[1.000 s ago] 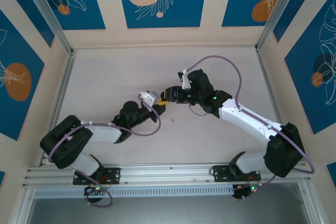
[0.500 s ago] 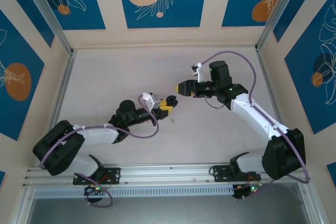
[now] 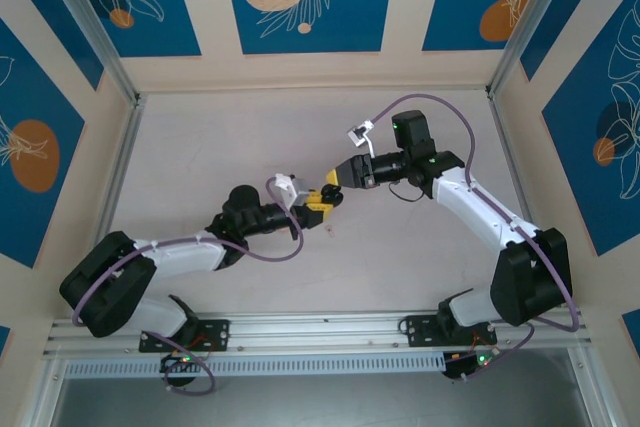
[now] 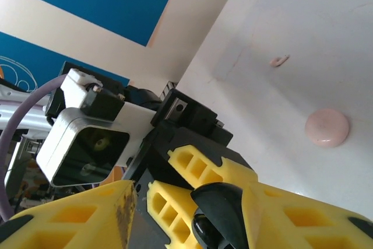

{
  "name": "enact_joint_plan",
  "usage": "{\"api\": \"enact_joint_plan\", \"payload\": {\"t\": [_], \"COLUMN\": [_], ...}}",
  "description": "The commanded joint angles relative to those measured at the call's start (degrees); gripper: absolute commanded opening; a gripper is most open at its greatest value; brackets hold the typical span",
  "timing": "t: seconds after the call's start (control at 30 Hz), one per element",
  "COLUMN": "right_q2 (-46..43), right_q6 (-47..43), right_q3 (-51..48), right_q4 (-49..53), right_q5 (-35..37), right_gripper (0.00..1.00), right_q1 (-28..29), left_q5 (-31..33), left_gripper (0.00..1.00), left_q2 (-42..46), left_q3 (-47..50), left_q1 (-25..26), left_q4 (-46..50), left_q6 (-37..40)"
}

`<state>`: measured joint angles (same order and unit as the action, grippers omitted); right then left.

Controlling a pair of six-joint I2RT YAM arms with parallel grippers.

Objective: Insert the wireless bluetooth earbuds into the charging case

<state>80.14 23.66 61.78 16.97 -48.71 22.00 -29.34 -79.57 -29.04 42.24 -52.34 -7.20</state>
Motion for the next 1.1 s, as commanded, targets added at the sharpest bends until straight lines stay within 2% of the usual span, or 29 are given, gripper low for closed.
{"api": "enact_joint_plan", "payload": {"t": [0.0, 0.13, 0.37, 0.57, 0.73, 0.83, 1.07], "right_q2": [-1.55, -3.79, -6.02, -7.99, -11.06, -11.28, -12.57], "right_q6": [-2.24, -2.65, -2.11, 0.15, 3.96, 6.74, 6.80], "right_q3": [0.13, -1.45, -2.69, -4.68, -6.36, -5.97, -6.47], "right_q4": [3.52, 4.63, 3.95, 5.51, 9.07, 12.60, 18.50], "right_q5": [-3.62, -2.67, -2.30, 3.80, 13.28, 18.55, 24.84], "right_gripper": [0.49, 0.45, 0.46, 0.48, 0.51, 0.51, 0.53], "right_q1": [0.22, -0.70, -3.32, -6.31, -12.36, -17.37, -25.06], "left_q5": [1.25, 0.83, 0.33, 1.27, 3.98, 1.70, -2.38], "left_gripper": [0.20, 0.19, 0.19, 0.20, 0.20, 0.18, 0.17], "left_q2": [0.95, 0.66, -0.06, -2.96, -8.02, -13.67, -27.71], "left_q3": [-2.02, -2.81, -3.95, -8.94, -15.99, -22.24, -36.70], "left_q1": [0.08, -0.07, -0.09, -0.10, -0.06, 0.04, 1.45], "left_q4": [-0.35, 0.40, 1.73, 11.08, 20.92, 25.58, 29.95], "left_q6": [-0.78, -0.72, -0.39, -1.67, -7.49, -12.82, -26.80]}}
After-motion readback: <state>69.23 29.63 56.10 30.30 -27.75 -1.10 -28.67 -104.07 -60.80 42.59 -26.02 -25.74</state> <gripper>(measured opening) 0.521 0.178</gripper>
